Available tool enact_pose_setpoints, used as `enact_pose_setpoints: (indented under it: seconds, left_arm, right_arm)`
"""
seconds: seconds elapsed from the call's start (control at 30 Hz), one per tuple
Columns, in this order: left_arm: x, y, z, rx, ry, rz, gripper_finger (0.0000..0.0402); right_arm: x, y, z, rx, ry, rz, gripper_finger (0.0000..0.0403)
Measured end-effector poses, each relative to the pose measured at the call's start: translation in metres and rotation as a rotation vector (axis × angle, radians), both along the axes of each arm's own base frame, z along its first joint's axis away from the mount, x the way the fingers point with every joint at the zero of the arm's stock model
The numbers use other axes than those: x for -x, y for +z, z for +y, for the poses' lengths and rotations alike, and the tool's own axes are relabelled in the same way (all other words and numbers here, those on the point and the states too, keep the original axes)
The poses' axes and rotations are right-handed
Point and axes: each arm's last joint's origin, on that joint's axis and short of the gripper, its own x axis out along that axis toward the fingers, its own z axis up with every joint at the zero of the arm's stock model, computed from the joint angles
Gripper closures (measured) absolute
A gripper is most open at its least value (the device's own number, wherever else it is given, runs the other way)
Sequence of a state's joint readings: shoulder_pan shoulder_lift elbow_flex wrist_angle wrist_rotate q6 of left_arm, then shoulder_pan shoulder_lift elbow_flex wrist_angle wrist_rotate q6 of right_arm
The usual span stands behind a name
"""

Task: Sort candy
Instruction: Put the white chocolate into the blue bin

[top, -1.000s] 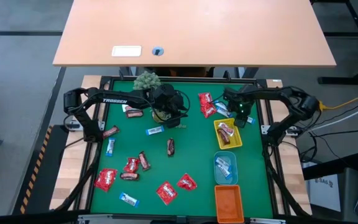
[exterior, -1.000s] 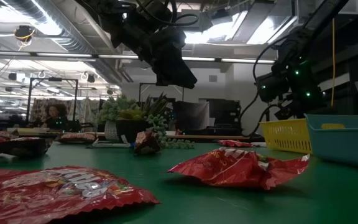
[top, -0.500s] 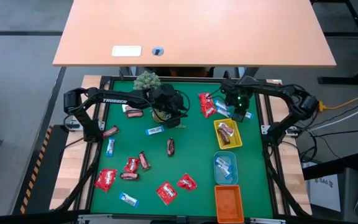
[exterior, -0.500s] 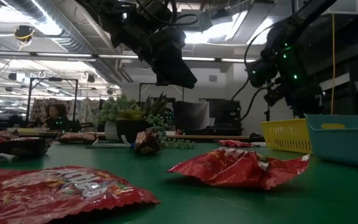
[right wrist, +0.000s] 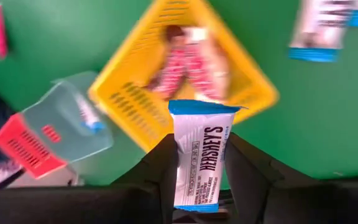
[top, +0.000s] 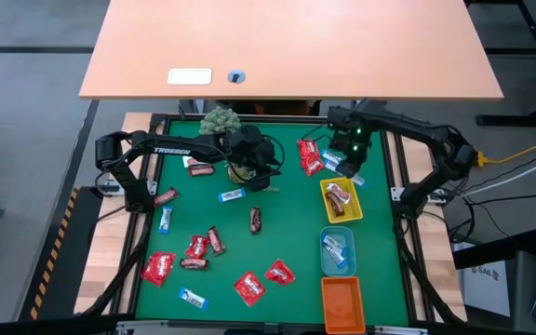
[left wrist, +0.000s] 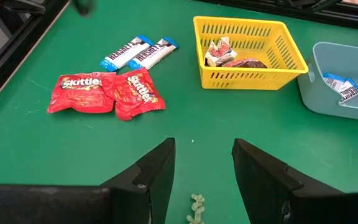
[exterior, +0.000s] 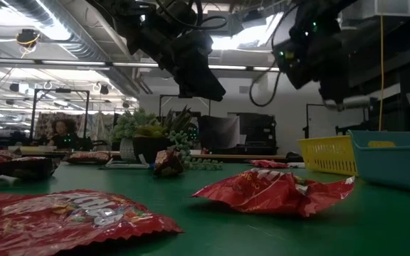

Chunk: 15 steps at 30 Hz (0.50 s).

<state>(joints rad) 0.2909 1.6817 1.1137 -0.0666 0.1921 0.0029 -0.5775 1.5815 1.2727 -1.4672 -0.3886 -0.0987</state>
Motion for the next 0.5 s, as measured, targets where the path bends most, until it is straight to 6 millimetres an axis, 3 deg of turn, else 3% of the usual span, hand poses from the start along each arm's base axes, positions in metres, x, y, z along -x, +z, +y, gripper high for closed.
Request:
enact_pose_setpoints:
  seconds: [0.27, 0.5]
  left_arm:
    - [0.000, 0.000, 0.000, 0.000, 0.000, 0.000, 0.0246]
    - [0.000, 0.000, 0.000, -0.006, -0.004, 0.000, 0.0246]
  right_arm:
    - [-0.029, 0.001, 0.069, -0.034, 0.183, 0.028, 0.0286]
    - [-0.039, 0.001, 0.131, -0.019, 0.308, 0.061, 0.0285]
